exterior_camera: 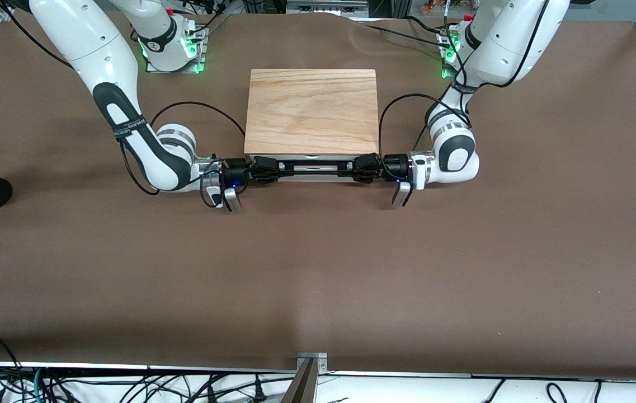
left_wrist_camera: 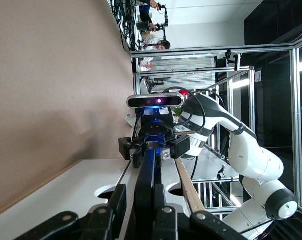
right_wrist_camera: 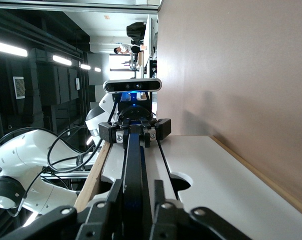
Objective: Pull top drawer with both arms simultaneously
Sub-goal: 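Pull the drawer outward with both grippers together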
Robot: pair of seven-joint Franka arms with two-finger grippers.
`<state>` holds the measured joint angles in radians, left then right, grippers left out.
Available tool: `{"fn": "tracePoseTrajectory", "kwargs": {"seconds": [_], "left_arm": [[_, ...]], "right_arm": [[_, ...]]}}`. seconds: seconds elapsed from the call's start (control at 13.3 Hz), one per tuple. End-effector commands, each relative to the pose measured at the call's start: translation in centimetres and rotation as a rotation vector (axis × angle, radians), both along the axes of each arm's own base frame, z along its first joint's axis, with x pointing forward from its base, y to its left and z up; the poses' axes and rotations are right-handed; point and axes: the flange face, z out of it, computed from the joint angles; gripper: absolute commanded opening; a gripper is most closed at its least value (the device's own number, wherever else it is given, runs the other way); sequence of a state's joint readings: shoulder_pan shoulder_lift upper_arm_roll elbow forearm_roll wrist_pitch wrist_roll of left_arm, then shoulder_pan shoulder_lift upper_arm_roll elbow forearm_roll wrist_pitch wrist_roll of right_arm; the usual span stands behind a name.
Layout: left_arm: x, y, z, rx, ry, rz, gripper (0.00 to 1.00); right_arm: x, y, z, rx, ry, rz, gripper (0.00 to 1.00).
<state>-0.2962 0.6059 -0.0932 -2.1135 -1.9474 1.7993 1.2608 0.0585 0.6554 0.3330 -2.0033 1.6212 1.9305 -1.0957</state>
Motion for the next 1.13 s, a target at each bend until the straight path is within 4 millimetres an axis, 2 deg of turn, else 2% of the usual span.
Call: {"fn": "tracePoseTrajectory", "kwargs": {"seconds": [0.0, 0.08, 0.3, 0.38, 0.53, 0.83, 1.05], "left_arm": [[-1.0, 0.2, 0.8, 0.022, -0.028, -0.018, 0.17], [-1.0, 0.2, 0.8, 0.021, -0.027, -0.016, 0.16], [-1.0, 0.2, 0.8, 0.021, -0.026, -0.016, 0.12], [-1.0, 0.2, 0.7, 0.021, -0.026, -0.016, 0.0], [-0.9, 0.2, 0.5, 0.021, -0.022, -0.015, 0.0], [-0.5, 0.2, -0.5, 0.021, -0.008, -0.009, 0.0], [0.9, 0.2, -0.4, 0.014, -0.01, 0.003, 0.0]], "right_arm": [[0.3, 0.5, -0.1, 0.006, -0.02, -0.002, 0.05], [0.4, 0.5, 0.0, 0.006, -0.022, -0.003, 0.0], [0.5, 0.6, 0.2, 0.01, -0.026, -0.001, 0.0], [0.5, 0.6, 0.2, 0.01, -0.023, -0.001, 0.0], [1.1, 0.6, 0.6, 0.015, -0.026, -0.006, 0.0], [3.4, 0.0, 1.8, 0.01, -0.03, -0.033, 0.0], [4.8, -0.2, 2.1, 0.015, -0.038, -0.046, 0.0]]}}
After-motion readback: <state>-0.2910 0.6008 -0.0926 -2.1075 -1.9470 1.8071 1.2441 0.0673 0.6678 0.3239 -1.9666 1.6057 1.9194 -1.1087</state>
